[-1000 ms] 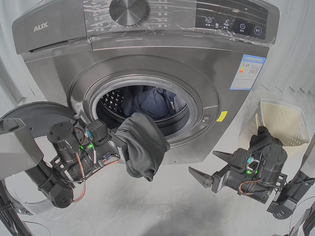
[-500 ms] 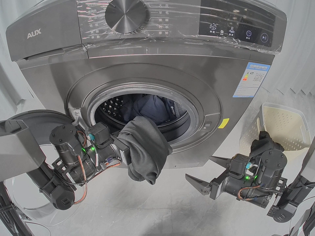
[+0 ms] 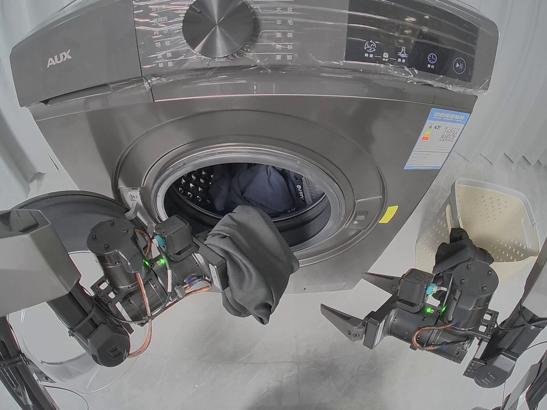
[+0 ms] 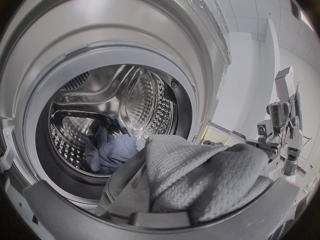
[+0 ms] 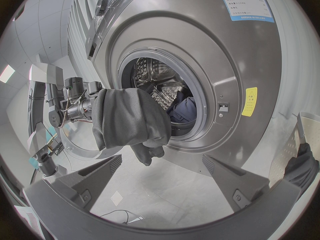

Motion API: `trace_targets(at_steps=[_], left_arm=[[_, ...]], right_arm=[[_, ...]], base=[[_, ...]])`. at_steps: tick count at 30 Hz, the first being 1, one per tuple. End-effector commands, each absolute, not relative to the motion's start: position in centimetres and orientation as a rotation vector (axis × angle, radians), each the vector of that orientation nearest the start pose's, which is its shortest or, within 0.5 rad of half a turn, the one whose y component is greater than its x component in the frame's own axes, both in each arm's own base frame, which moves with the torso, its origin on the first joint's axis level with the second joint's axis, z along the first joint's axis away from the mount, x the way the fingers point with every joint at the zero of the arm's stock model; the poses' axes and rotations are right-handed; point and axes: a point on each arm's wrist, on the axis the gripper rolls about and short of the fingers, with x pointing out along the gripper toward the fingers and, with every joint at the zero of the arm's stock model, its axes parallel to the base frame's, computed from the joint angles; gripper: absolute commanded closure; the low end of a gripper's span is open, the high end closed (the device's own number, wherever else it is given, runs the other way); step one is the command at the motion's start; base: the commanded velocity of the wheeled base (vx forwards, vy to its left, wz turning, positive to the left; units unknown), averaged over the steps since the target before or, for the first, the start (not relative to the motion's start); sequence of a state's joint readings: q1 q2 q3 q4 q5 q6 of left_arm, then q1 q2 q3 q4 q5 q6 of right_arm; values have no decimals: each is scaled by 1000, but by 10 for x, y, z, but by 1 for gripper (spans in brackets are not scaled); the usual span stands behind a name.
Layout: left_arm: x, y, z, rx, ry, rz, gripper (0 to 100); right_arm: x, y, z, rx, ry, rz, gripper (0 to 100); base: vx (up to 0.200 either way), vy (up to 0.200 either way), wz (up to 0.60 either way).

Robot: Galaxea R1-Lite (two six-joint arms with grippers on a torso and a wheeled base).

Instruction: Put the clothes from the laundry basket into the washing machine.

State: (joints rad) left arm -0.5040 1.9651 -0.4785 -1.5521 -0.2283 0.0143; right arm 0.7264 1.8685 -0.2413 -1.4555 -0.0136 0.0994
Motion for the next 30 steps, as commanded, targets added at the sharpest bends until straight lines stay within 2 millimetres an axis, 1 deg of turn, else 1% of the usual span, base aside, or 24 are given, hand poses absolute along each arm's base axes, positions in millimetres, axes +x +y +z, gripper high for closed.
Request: trace_targets(at_steps=[1,8,10,13,15,17,20,21,22,23,24,27,29,30], left_arm=[[266,-153,116,4,-70,-733,100],[264,-155,115,6,-68,-740,100],[261,-160,115,5,-66,-762,100],[257,-163,112,5,-54,-776,100],[255,-163,107,3,-28,-782,100],[253,-169,98,13,1,-798,100],[255,-176,93,2,19,-796,100],[260,-180,87,3,31,-799,100],[262,-182,85,5,32,-801,100],[270,-188,79,6,32,-796,100],[277,-191,76,2,27,-788,100],[295,-198,73,-15,-2,-765,100],[306,-202,78,-43,-33,-735,100],[307,-202,78,-46,-32,-732,100]], right_arm=[[191,169,90,32,199,702,0],[190,169,90,32,202,702,0],[190,169,90,31,204,703,0],[189,171,90,31,203,711,0],[186,173,91,31,200,725,0],[183,177,92,32,195,741,0],[179,180,94,36,187,757,0],[179,180,95,36,186,758,0],[178,179,94,36,187,758,0],[178,179,96,38,183,758,0],[178,179,98,41,174,759,0],[177,178,100,44,168,760,0],[176,178,99,42,173,761,0],[176,177,99,42,173,761,0]], base=[[200,0,0],[0,0,0],[0,0,0],[0,0,0],[0,0,0],[0,0,0],[0,0,0],[0,0,0],[0,0,0],[0,0,0],[0,0,0],[0,0,0],[0,0,0],[0,0,0]])
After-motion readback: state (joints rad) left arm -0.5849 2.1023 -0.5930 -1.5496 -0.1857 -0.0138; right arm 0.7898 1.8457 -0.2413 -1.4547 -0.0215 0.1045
